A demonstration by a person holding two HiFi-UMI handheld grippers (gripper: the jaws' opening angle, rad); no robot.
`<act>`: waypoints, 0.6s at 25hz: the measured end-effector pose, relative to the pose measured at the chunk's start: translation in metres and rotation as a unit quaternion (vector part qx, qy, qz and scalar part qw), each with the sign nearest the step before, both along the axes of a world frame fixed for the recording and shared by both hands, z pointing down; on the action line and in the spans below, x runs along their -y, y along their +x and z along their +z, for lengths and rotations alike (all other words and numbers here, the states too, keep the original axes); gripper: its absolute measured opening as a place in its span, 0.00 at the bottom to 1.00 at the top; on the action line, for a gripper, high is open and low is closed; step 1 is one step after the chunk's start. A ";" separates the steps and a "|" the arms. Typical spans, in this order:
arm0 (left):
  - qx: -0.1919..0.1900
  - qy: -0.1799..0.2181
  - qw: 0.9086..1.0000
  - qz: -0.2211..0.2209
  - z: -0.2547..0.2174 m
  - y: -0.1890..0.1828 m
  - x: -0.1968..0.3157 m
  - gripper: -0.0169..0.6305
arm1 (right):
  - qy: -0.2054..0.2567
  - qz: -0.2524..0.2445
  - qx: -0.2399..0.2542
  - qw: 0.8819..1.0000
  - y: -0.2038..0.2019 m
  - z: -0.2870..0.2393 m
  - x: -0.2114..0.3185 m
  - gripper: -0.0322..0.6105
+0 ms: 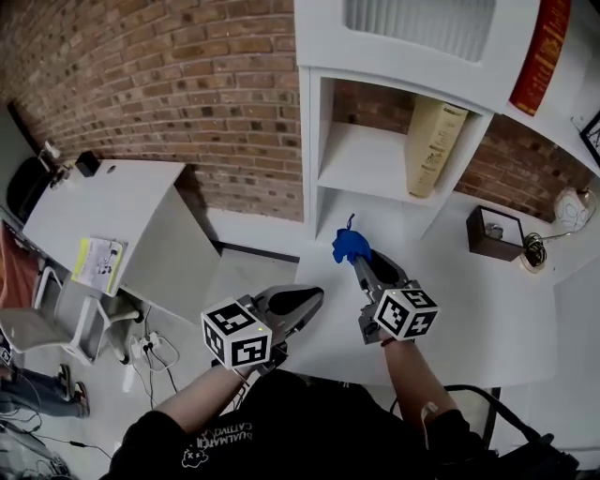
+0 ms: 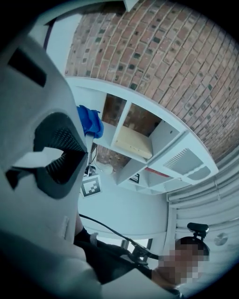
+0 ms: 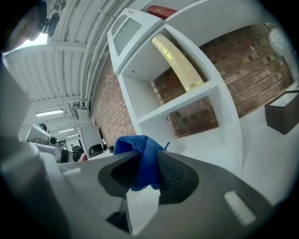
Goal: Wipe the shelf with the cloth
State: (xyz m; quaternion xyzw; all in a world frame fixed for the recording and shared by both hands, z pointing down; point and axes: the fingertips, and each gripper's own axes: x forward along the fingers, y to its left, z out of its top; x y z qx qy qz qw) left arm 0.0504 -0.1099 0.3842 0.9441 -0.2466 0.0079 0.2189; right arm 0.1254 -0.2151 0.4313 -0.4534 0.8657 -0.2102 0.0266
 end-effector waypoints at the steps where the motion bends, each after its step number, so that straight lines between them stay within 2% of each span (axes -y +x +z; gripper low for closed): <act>1: 0.009 -0.004 1.000 -0.002 0.005 0.001 0.012 0.01 | -0.006 0.006 0.002 1.000 -0.001 0.008 0.014 0.23; 5: 0.045 -0.013 0.999 -0.007 0.023 -0.003 0.058 0.01 | -0.019 0.045 0.007 0.999 0.000 0.036 0.067 0.23; 8: 0.048 -0.011 0.999 -0.014 0.032 -0.008 0.090 0.01 | -0.008 0.076 0.026 0.997 0.001 0.046 0.105 0.23; 11: 0.046 0.010 0.999 0.026 0.035 -0.003 0.102 0.02 | 0.006 0.086 0.028 0.996 -0.006 0.051 0.137 0.21; 13: 0.050 0.028 0.996 0.068 0.035 0.001 0.104 0.02 | 0.022 0.079 -0.013 0.997 -0.014 0.054 0.154 0.21; 15: 0.059 0.041 0.992 0.102 0.036 0.003 0.107 0.02 | 0.038 0.078 -0.076 0.993 -0.019 0.059 0.169 0.21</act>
